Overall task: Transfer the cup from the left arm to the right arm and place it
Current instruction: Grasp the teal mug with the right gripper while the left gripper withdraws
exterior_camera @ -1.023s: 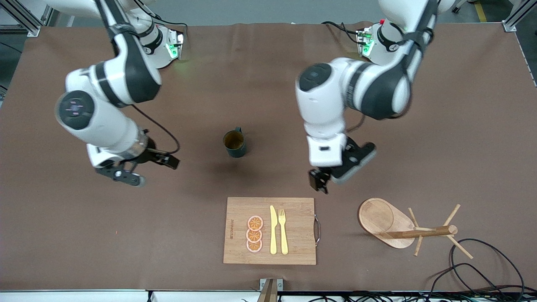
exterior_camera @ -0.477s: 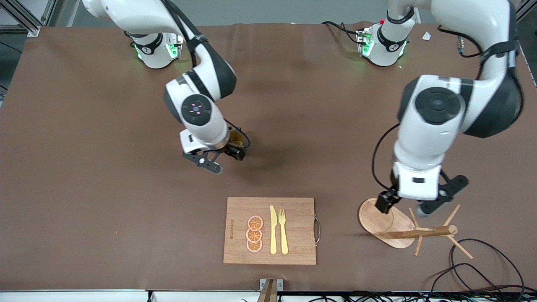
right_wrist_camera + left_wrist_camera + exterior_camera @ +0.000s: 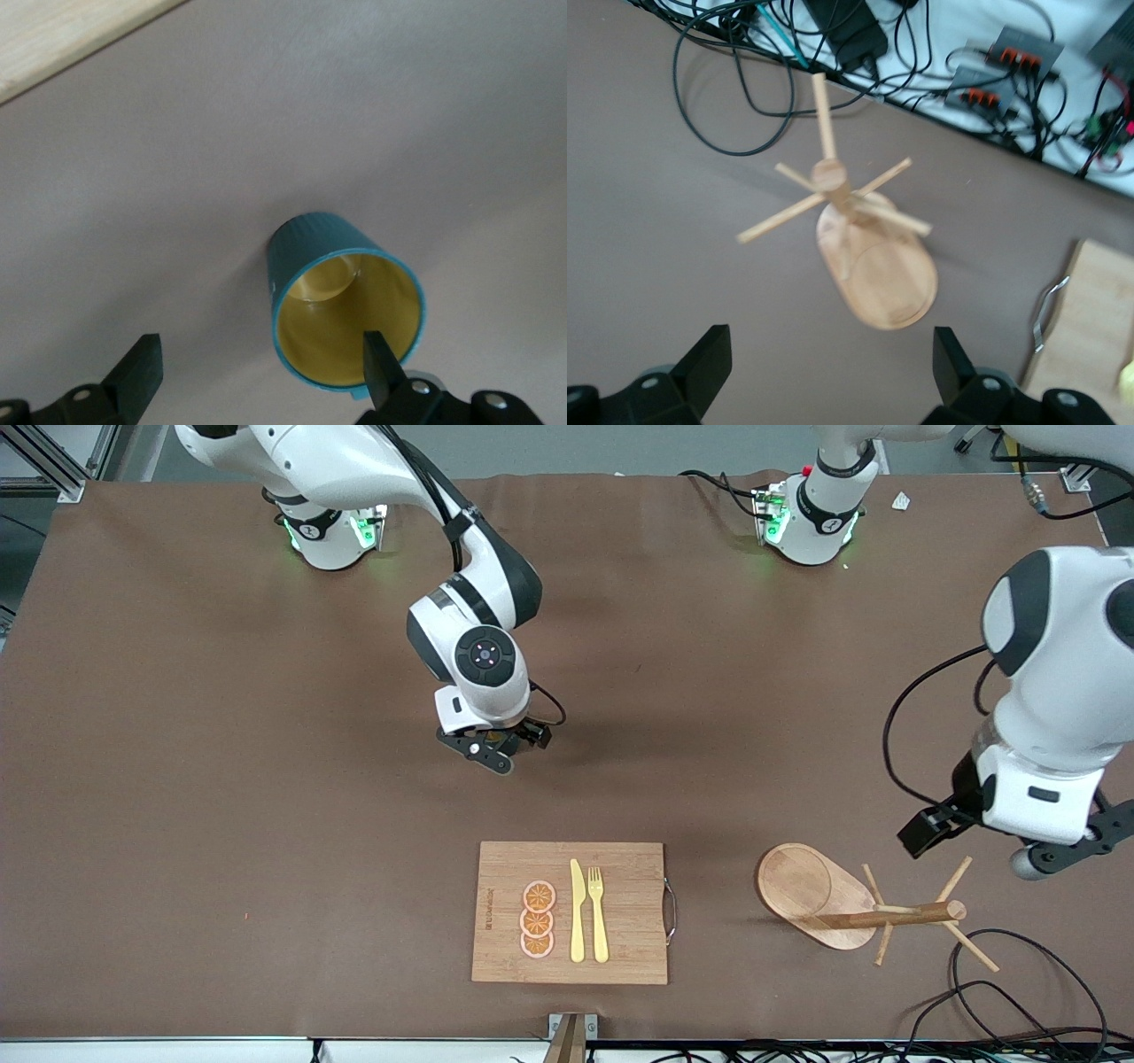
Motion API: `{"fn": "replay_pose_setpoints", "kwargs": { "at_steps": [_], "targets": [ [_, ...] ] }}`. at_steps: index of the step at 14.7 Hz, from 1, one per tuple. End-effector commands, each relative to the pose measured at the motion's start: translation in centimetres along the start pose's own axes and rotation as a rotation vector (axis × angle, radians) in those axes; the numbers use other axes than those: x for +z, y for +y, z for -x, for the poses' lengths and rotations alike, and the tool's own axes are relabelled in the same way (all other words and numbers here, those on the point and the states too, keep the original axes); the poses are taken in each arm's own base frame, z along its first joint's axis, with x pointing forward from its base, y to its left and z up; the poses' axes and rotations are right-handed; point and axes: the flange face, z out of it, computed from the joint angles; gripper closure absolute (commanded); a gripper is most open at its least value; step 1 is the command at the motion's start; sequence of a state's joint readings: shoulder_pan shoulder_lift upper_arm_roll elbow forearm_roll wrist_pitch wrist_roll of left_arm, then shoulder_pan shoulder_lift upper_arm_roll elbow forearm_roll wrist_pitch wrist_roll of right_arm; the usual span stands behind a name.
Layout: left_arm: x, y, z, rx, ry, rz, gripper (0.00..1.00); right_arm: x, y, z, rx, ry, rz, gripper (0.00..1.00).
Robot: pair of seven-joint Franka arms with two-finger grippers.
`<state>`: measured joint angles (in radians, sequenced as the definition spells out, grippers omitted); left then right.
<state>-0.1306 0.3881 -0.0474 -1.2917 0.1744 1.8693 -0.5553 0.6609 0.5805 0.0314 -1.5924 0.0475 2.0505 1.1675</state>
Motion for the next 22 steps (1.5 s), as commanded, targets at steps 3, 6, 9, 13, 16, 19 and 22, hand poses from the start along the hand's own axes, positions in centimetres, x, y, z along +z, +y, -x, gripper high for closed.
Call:
{"fn": "replay_pose_setpoints", "kwargs": {
  "at_steps": [3, 6, 9, 13, 16, 19, 22],
  "targets": [
    [-1.5, -1.9, 1.2, 0.149, -0.082, -0.025, 0.00, 2.8, -0.5, 0.3, 0.016, -0.001, -0.034, 0.06],
    [-2.1, -3.8, 0.8, 0.200, -0.122, 0.020, 0.00, 3.3, -0.1, -0.1, -0.002, -0.002, -0.029, 0.60],
    [-1.6, -5.7, 0.3, 0.155, -0.171, 0.081, 0.00, 3.3, 0.4, -0.6, -0.023, -0.014, -0.004, 0.94],
    [-2.6, -6.3, 0.5, 0.247, -0.172, 0.079, 0.00, 3.2, 0.6, -1.0, -0.040, -0.016, -0.001, 1.00],
    [-3.7, -7.0, 1.4, 0.357, -0.202, 0.073, 0.00, 1.7, 0.9, -2.2, -0.124, 0.002, -0.015, 1.00],
    [-4.3, -6.9, 2.8, 0.410, -0.240, 0.071, 0.00, -1.7, 3.0, -7.3, -0.313, -0.015, 0.017, 1.00],
    [-5.9, -6.5, 4.9, 0.430, -0.235, 0.076, 0.00, -4.5, 6.5, -13.5, -0.554, -0.002, -0.009, 1.00]
  ]
}}
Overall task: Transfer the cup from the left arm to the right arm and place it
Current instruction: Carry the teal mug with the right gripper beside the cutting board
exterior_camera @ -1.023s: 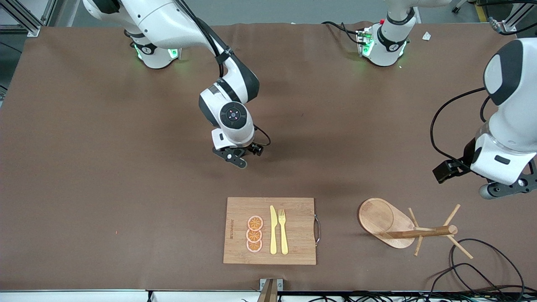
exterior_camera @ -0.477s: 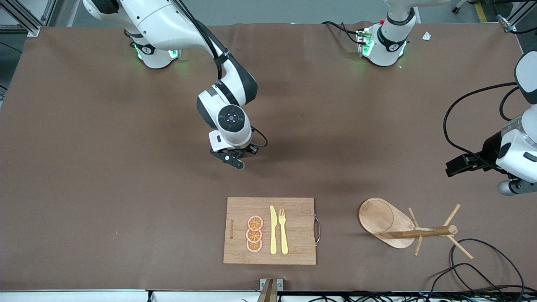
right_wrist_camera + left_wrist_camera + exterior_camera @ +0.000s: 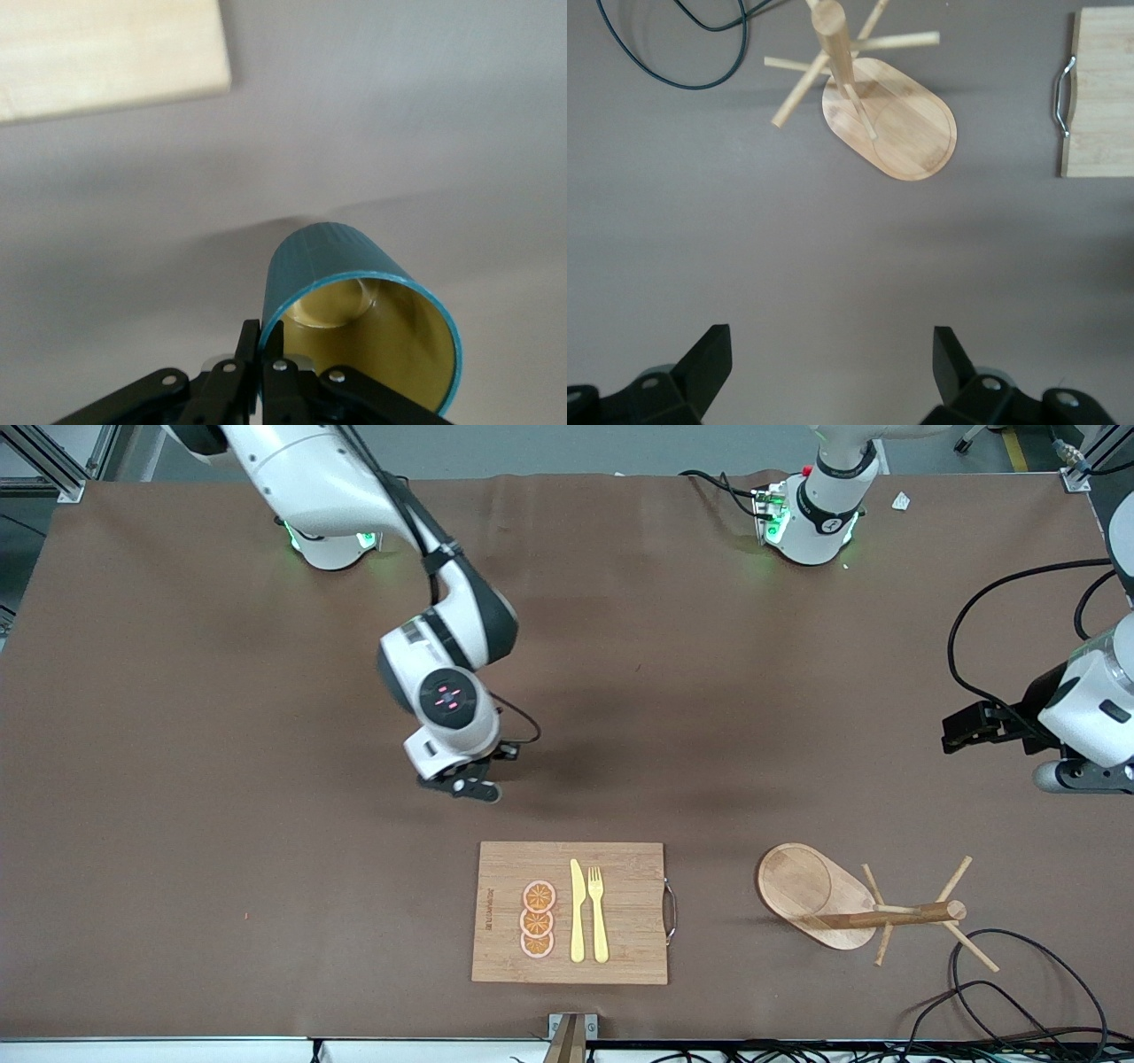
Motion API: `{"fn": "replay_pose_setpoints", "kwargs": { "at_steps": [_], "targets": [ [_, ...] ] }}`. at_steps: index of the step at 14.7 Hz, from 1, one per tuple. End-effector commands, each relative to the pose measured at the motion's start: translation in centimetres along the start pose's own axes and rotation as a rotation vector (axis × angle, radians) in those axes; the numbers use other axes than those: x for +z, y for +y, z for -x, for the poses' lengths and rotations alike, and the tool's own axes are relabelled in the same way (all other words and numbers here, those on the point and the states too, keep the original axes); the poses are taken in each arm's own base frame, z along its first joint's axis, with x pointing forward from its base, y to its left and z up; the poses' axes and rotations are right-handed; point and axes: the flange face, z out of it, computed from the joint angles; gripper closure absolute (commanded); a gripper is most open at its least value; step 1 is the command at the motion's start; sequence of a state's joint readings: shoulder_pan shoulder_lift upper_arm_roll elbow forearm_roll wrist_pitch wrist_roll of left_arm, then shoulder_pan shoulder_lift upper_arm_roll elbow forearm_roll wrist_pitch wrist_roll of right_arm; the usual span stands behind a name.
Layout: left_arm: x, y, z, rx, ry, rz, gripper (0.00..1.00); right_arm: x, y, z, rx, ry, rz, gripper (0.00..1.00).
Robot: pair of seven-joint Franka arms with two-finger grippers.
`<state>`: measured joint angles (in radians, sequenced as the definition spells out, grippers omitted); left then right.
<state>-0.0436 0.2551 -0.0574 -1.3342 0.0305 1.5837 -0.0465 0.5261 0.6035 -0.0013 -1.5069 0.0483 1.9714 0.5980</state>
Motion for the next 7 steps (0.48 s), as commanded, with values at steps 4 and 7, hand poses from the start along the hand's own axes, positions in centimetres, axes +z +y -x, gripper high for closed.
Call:
{"fn": "replay_pose_setpoints", "kwargs": {
  "at_steps": [4, 7],
  "targets": [
    [-1.8, 2.2, 5.1, 0.047, 0.015, 0.013, 0.00, -3.5, 11.7, -6.9, -0.301, 0.062, 0.024, 0.99],
    [-2.4, 2.3, 6.7, 0.044, 0.018, 0.012, 0.00, -2.7, 18.7, -10.0, -0.335, 0.093, 0.066, 0.99]
  ]
}}
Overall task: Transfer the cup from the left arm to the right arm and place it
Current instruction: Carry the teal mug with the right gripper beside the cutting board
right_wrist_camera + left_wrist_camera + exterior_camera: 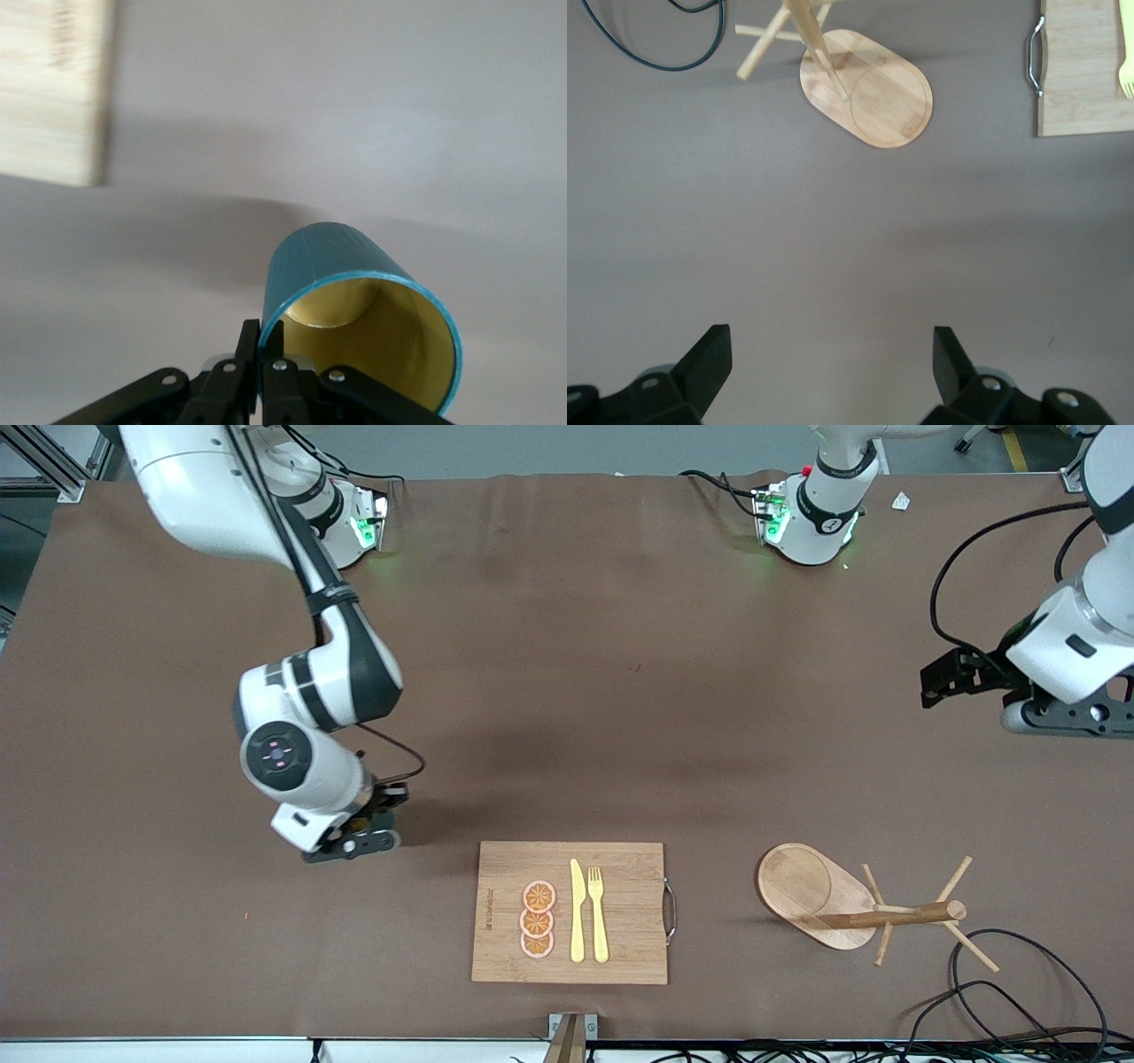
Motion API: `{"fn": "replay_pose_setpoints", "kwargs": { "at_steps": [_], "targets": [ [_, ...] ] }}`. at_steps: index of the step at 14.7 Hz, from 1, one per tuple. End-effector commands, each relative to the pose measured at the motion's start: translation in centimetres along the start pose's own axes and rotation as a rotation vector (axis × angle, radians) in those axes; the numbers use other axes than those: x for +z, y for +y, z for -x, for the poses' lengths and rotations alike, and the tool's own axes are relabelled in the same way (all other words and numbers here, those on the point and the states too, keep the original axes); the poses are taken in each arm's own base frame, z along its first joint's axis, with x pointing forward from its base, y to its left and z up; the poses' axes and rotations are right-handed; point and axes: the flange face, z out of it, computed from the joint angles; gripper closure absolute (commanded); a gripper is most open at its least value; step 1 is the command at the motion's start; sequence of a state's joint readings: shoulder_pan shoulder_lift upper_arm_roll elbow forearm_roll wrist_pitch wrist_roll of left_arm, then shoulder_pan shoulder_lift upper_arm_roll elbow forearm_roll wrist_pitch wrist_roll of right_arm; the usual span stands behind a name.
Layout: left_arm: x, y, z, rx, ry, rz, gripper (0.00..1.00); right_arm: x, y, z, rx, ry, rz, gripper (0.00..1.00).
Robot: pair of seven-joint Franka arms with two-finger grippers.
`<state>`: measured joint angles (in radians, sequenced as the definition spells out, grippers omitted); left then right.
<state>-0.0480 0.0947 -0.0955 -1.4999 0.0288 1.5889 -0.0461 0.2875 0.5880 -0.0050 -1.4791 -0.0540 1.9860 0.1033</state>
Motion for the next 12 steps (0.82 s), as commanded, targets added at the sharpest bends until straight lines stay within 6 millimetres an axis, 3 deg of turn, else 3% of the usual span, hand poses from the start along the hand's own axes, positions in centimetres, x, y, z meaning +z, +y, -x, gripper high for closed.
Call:
{"fn": "replay_pose_setpoints", "kwargs": {
  "at_steps": [1, 6, 12],
  "targets": [
    [-0.5, 0.0, 2.0, 0.001, 0.017, 0.016, 0.00, 0.9, 5.9, -0.3, -0.054, 0.012, 0.019, 0.99],
    [-1.7, 0.0, 2.9, -0.010, 0.023, 0.016, 0.00, 5.8, 14.1, 0.0, -0.134, 0.037, 0.002, 0.98],
    [-2.6, 0.0, 3.3, -0.032, 0.036, 0.045, 0.00, 8.3, 17.4, 1.7, -0.190, 0.005, -0.056, 0.98]
  ]
}}
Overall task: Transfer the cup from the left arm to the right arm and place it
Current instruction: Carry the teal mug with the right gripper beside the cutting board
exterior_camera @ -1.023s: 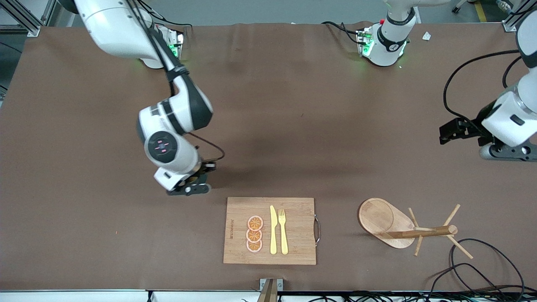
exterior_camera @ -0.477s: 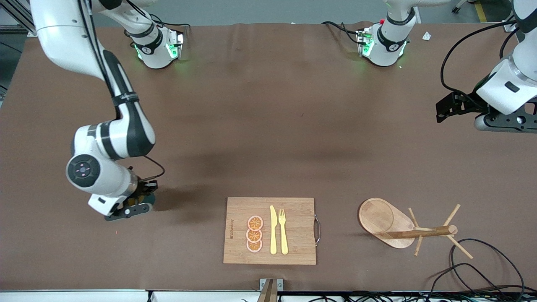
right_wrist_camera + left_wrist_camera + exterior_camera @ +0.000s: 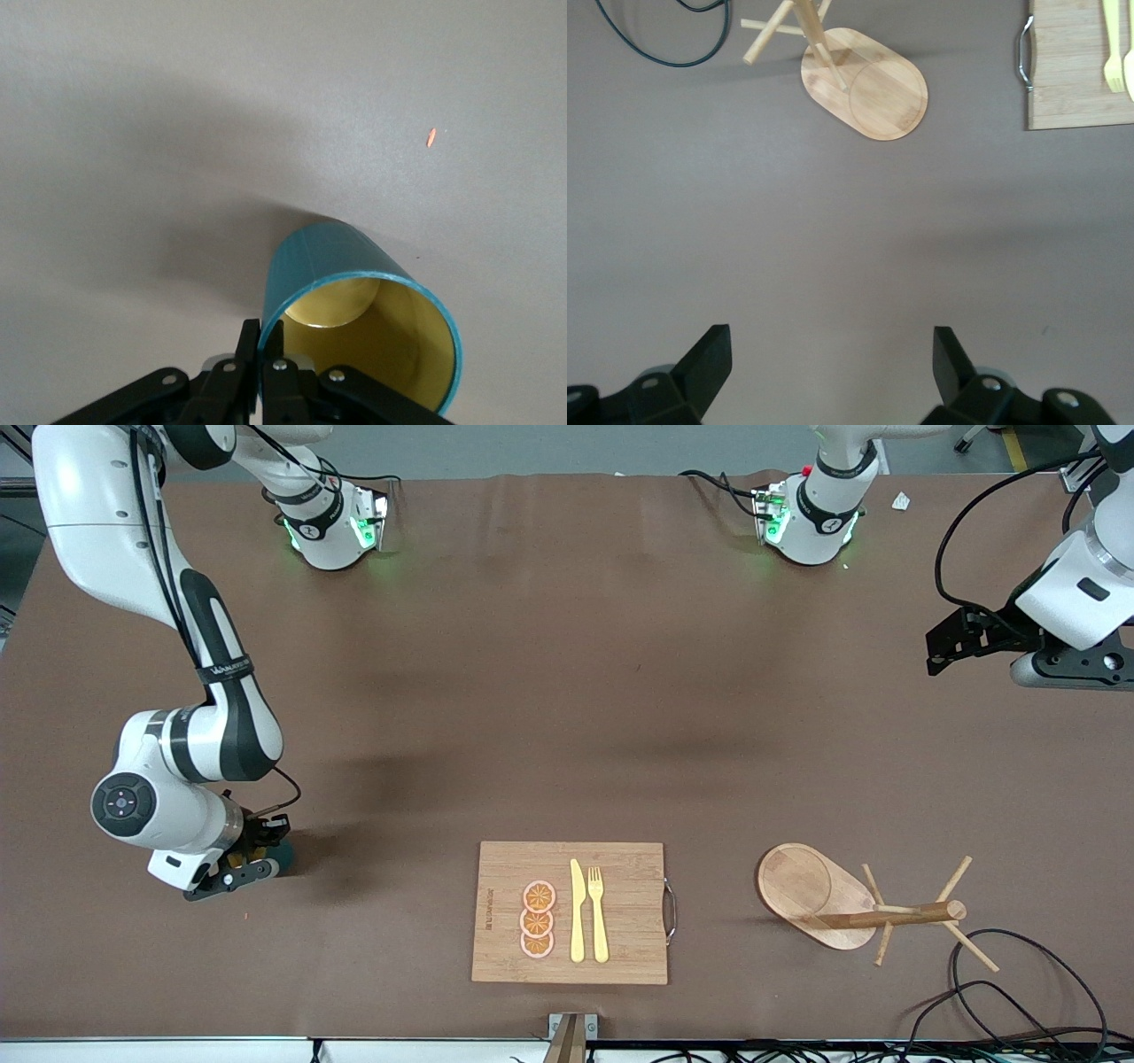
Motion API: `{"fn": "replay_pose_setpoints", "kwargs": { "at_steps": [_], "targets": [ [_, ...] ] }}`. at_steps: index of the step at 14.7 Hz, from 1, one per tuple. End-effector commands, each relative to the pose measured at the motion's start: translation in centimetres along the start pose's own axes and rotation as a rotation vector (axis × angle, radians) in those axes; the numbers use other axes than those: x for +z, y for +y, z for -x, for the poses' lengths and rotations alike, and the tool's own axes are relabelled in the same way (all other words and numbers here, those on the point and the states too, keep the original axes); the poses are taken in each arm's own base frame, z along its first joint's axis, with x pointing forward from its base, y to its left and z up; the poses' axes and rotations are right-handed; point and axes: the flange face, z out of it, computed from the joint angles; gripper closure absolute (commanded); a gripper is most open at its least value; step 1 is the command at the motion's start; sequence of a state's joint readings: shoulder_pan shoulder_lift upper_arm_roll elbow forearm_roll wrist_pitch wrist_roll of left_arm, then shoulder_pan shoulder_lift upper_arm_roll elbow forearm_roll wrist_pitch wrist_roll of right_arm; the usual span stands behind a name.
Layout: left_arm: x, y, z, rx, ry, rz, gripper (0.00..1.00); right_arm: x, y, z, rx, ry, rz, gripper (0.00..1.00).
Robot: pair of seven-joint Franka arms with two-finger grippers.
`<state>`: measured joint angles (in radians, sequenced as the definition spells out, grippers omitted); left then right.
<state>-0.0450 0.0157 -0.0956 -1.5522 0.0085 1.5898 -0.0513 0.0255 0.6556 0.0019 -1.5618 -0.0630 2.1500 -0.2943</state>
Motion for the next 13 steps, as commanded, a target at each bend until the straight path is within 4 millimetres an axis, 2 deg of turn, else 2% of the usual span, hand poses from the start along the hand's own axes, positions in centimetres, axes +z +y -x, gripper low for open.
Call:
{"fn": "replay_pose_setpoints", "kwargs": {
  "at_steps": [1, 4, 5, 6, 7, 8, 9, 10, 11, 13],
  "targets": [
    [-0.8, 0.1, 0.9, -0.059, 0.012, 0.032, 0.00, 0.7, 0.1, 1.3, -0.047, 0.003, -0.067, 0.98],
    [-1.4, 0.4, 1.4, -0.097, 0.015, 0.030, 0.00, 1.4, 0.1, 1.9, -0.056, -0.009, -0.087, 0.97],
    [-1.4, 0.4, 1.4, -0.090, 0.015, 0.030, 0.00, 1.4, 0.1, 1.9, -0.056, -0.009, -0.087, 0.94],
    [-1.4, 0.3, 1.4, -0.087, 0.015, 0.030, 0.00, 1.3, 0.3, 1.8, -0.052, -0.006, -0.086, 0.87],
    [-1.6, 0.2, 1.5, -0.089, 0.014, 0.030, 0.00, 1.0, 0.4, 1.7, -0.043, 0.000, -0.085, 0.65],
    [-1.5, 0.1, 1.7, -0.089, 0.003, 0.029, 0.00, 0.3, 0.6, 1.4, -0.040, 0.011, -0.080, 0.30],
    [-1.6, -0.2, 1.7, -0.092, 0.002, 0.025, 0.00, -0.5, 1.0, 1.3, -0.036, 0.022, -0.074, 0.05],
    [-1.8, -0.3, 1.9, -0.089, 0.003, 0.022, 0.00, -1.4, 1.4, 1.1, -0.034, 0.037, -0.068, 0.00],
    [-2.0, -0.3, 2.0, -0.089, 0.005, 0.019, 0.00, -2.7, 1.6, 0.7, -0.032, 0.057, -0.060, 0.00],
    [-2.3, -0.3, 2.0, -0.086, 0.010, 0.016, 0.00, -6.6, 2.1, 0.7, -0.020, 0.088, -0.048, 0.00]
  ]
}}
